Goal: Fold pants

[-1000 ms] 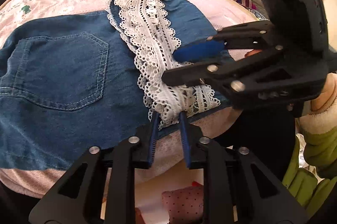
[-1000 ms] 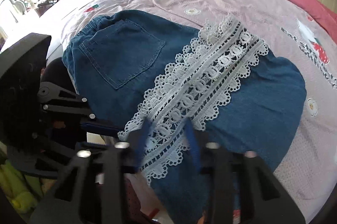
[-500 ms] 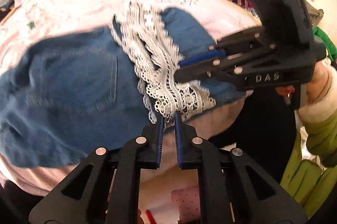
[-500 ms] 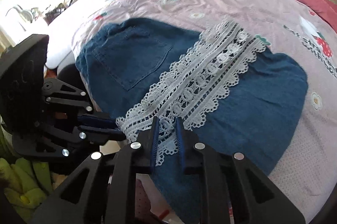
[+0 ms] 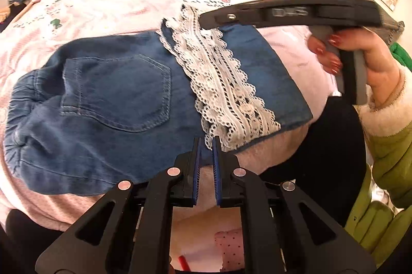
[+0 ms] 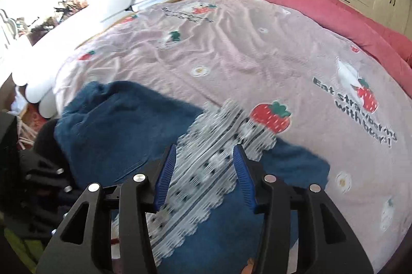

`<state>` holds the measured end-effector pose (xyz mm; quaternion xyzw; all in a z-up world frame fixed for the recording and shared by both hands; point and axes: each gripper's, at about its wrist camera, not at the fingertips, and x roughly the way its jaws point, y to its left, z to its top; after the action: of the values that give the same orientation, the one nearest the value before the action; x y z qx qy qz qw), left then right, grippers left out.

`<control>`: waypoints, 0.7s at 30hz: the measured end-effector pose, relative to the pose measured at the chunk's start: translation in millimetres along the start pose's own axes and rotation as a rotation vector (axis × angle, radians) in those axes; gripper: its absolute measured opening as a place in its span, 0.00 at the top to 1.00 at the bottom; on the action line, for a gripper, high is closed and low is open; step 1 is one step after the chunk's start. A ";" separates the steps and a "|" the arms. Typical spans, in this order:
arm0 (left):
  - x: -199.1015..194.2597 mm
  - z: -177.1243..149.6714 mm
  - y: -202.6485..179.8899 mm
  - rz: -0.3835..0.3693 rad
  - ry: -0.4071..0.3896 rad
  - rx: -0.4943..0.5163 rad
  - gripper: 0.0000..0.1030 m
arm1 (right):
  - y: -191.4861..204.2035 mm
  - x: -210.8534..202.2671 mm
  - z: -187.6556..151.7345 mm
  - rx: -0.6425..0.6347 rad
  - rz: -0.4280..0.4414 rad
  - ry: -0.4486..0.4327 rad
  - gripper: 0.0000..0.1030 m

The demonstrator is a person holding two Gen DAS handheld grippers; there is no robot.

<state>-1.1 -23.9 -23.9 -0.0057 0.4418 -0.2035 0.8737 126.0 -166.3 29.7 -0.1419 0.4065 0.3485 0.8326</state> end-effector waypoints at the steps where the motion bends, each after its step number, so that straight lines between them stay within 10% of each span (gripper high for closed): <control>1: -0.1 1.7 0.5 0.000 0.000 -0.002 0.96 | -5.2 6.6 4.1 0.022 -0.008 0.015 0.55; 6: 4.3 15.5 -9.3 -0.009 -0.021 0.012 0.88 | -17.9 47.4 17.4 0.045 -0.051 0.075 0.55; 11: 10.2 26.1 -21.7 -0.036 -0.037 0.036 0.88 | -19.4 46.5 18.6 0.026 -0.006 0.048 0.82; 21: 25.4 19.3 -21.7 -0.044 0.016 0.021 0.83 | -11.0 32.7 14.4 0.022 0.029 0.024 0.60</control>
<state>19.6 -56.2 -27.6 -0.0050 0.4464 -0.2274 0.8655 155.9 -151.5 12.9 -0.1308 0.4222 0.3545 0.8240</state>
